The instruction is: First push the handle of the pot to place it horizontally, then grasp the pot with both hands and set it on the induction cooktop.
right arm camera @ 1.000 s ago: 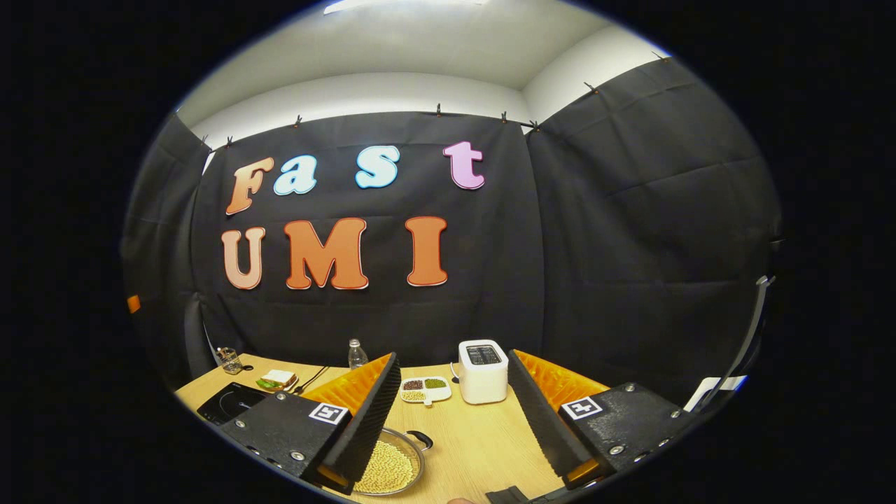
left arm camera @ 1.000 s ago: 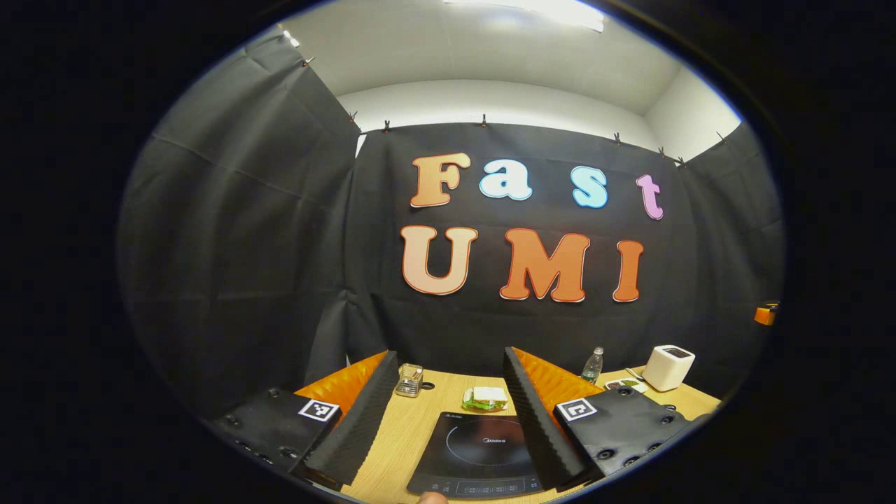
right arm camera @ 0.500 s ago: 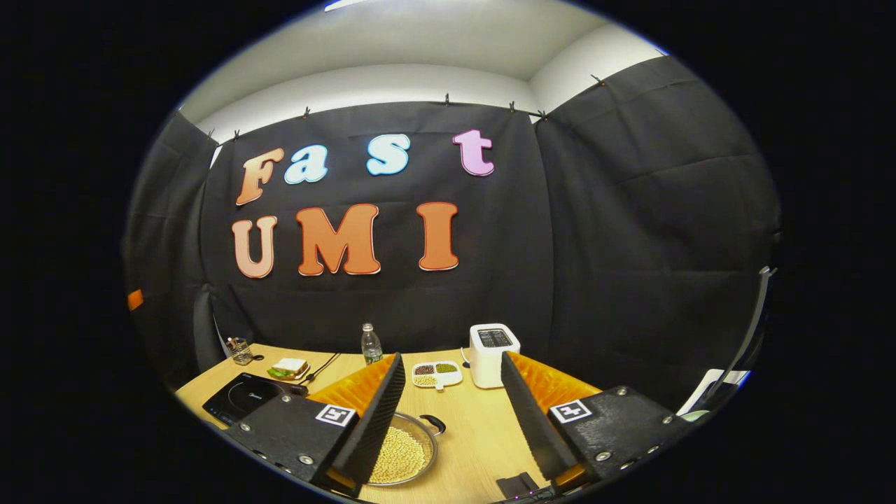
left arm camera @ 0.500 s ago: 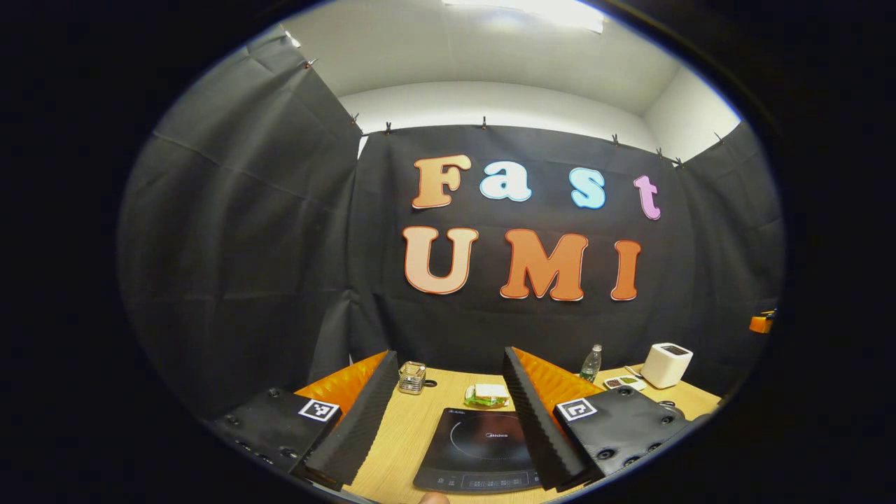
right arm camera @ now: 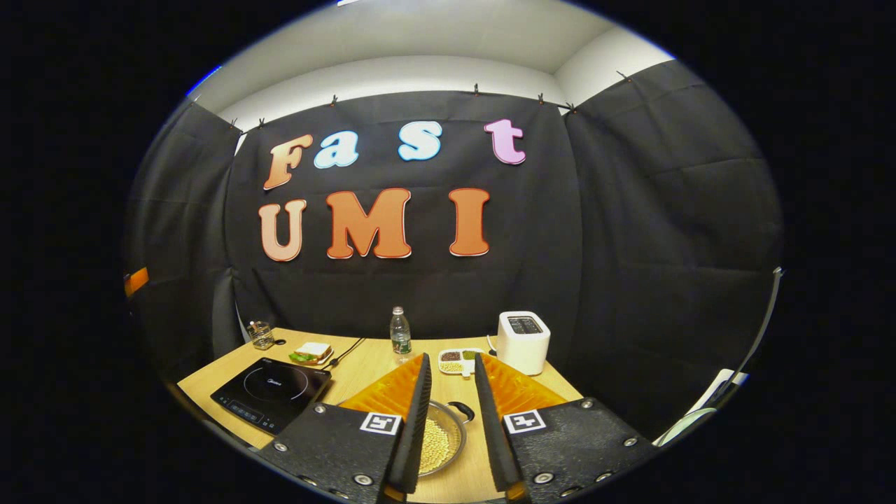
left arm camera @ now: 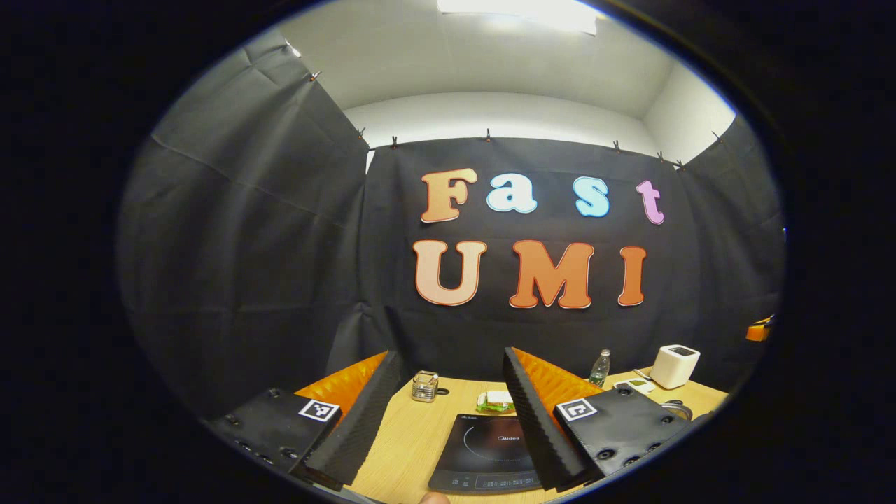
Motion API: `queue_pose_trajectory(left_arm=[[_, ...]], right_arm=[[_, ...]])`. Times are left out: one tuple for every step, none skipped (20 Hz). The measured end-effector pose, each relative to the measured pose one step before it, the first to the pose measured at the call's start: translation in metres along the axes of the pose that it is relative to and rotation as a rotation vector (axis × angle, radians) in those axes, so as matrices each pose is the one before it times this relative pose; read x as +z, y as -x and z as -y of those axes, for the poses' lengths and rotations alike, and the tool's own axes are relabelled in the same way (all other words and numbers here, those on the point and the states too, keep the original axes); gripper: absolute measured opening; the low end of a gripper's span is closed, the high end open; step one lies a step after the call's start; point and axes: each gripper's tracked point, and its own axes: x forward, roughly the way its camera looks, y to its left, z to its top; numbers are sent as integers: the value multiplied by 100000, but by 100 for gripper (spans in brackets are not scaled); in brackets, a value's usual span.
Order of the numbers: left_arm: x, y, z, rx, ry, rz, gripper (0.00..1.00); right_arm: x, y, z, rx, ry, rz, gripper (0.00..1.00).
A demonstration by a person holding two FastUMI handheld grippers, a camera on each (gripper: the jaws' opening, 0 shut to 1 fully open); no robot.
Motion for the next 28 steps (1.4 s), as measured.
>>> queue_pose_trajectory(left_arm=[[-28,24,-50,-4,-195,-126,97],[-122,-67,-144,90,-164,-117,97],[-39,-62,-83,135,22,-153,97],[-100,18,-66,90,177,-204,97],[-124,36,-44,75,263,-253,98],[-86,-32,-107,189,258,-368,98],[-76,-44,-57,143,226,-375,97],[-144,-49,-25,86,135,-325,97],[-102,-97,18,19,91,-237,98],[-124,-56,26,-118,2,-273,98],[-43,-27,39,-177,-26,-308,98],[-92,-16,159,-279,-72,-347,97],[-142,-48,172,-251,-65,-366,97],[1,108,6,44,19,-297,97],[-33,-21,35,72,-2,-215,98],[-130,-123,40,40,-120,-142,97],[-77,44,47,218,-315,-253,97],[-101,-128,11,212,-413,-226,97],[-110,9,66,194,-529,-241,97],[-33,-69,114,-77,-261,-222,97],[-178,-2,188,-367,-26,-447,97],[-150,0,180,-480,169,-490,97],[-156,-115,171,-425,259,-583,97],[-135,27,-26,-234,236,-424,97],[-140,-38,189,-186,143,-218,97],[-61,-38,-5,-120,-3,-295,98],[-139,-13,111,-85,-40,-278,97],[-74,-12,-26,-61,-58,-218,97]], right_arm=[[-422,-59,-429,966,-78,-996,34],[-505,-121,-400,666,50,-1370,30],[-625,-146,-456,846,192,-1550,25],[-599,-142,-390,1075,211,-1483,22],[-607,-42,-343,992,242,-1795,18],[-743,-113,-456,1219,179,-2093,15],[-724,-164,-549,1601,-114,-2185,11],[-744,-378,-604,1700,-533,-2172,9],[-749,-215,-488,1583,-309,-2317,6],[-844,-214,-316,1238,-281,-2426,5],[-1026,-402,-317,1258,-405,-2496,5],[-1100,-233,-419,1525,-261,-2819,5],[-1212,-333,-486,1820,117,-3090,5],[-1168,-354,-625,1991,350,-3547,5],[-1145,-311,-606,2065,376,-3319,5],[-1250,-418,-677,2164,454,-3294,5],[-1286,-400,-725,2331,222,-3302,5],[-1026,-296,-686,2180,266,-2894,5],[-1010,-481,-809,2189,486,-2964,5],[-1010,-467,-738,2027,423,-2824,5],[-997,-542,-717,2156,393,-2932,5],[-1030,-371,-744,2273,284,-2861,5],[-930,-380,-746,2196,352,-2656,5],[-746,-253,-682,1903,357,-2040,5],[-297,-371,-627,1672,595,-1479,4],[-387,-214,-651,1507,904,-1149,4],[-385,-335,-543,1319,817,-939,4],[-272,-263,-466,1260,567,-934,3]])
